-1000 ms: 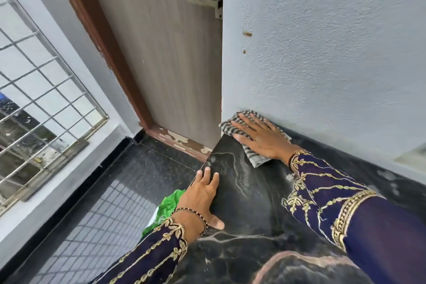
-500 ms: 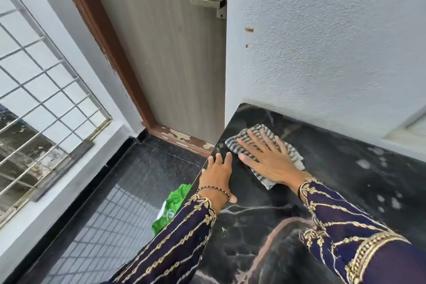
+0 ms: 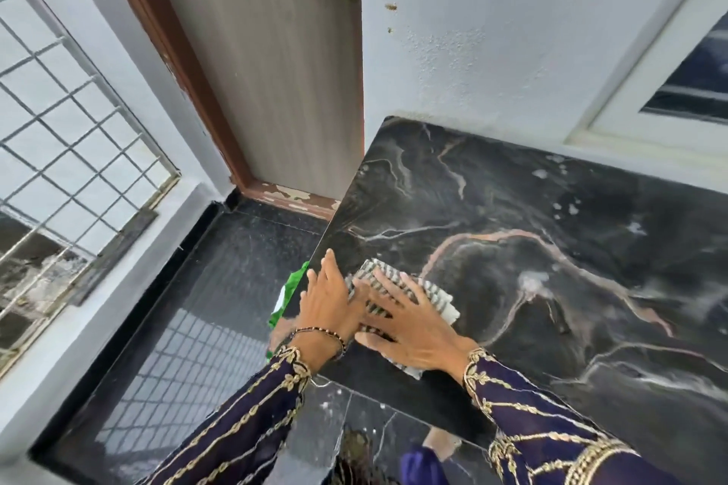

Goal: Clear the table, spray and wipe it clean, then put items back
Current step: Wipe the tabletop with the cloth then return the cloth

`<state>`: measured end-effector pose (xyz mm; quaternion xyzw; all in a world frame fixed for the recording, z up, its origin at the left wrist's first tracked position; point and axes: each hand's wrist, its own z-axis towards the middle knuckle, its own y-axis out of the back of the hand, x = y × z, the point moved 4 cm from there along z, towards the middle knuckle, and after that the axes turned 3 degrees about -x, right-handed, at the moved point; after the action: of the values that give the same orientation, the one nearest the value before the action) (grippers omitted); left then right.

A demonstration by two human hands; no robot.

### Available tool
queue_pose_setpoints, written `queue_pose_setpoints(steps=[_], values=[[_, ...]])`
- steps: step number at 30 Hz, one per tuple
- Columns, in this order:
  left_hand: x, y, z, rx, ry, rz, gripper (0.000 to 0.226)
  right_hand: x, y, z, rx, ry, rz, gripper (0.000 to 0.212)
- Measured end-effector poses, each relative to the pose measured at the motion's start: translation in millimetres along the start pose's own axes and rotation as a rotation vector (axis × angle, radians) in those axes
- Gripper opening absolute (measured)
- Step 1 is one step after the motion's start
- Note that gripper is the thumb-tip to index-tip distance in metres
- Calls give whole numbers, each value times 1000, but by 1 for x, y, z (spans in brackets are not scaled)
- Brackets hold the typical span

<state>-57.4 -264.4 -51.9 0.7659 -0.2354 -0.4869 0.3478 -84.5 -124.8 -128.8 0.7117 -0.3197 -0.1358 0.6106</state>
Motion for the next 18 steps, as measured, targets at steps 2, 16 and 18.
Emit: queue_pose_setpoints(steps=[2, 16, 18], values=[[1, 2, -12, 33, 12, 33, 79, 15, -9, -25, -21, 40, -27, 58], [-32, -42, 10, 235, -143, 176, 53, -57, 6, -50, -19, 81, 18, 50], [-44, -51, 24, 225, -141, 124, 62, -92, 20, -28, 6, 37, 38, 52]])
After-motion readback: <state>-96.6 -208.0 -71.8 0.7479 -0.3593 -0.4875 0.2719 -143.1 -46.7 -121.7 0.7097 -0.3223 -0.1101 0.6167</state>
